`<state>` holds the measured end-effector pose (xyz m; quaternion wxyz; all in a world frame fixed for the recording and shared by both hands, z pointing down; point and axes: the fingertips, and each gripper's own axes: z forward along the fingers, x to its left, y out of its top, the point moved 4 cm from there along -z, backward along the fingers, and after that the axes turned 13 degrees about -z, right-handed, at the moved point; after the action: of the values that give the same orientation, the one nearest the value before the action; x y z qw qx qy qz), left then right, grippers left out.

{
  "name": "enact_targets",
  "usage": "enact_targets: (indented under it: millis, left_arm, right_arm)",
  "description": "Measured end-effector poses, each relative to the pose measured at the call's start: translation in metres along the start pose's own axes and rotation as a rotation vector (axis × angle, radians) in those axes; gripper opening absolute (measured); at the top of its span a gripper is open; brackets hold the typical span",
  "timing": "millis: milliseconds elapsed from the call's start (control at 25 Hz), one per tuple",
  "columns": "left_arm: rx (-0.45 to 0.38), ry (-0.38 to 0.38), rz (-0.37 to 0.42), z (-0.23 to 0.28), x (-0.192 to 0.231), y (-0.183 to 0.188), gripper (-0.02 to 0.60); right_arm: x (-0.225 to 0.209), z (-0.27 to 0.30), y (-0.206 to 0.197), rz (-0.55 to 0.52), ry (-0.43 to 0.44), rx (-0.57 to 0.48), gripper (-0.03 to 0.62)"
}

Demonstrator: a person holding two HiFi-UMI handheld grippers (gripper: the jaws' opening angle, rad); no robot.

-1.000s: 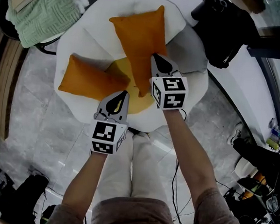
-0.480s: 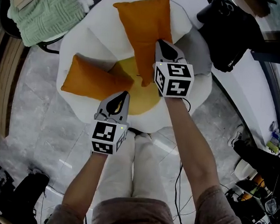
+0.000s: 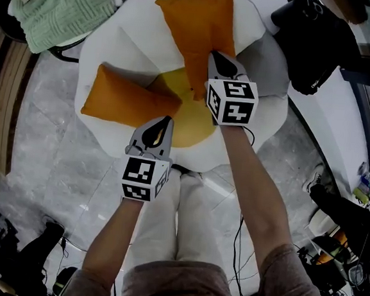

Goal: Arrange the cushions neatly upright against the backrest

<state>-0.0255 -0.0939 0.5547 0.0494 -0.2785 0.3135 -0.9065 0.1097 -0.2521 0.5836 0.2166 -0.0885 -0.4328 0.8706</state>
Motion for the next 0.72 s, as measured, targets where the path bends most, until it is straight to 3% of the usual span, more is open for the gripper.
enact_targets:
  millis: [440,720]
  left_arm:
    - [0.007,0.017,-0.038,-0.004,0.017,-0.017,0.006]
    - [0.008,0.023,-0.054,-0.007,0.026,-0.022,0.006]
  right_arm:
    - [0.022,0.023,-0.025,0.065,0.083,0.062,0.020]
    - [0.034,0.030,-0.035,0.030,0.111,0.096,0.021]
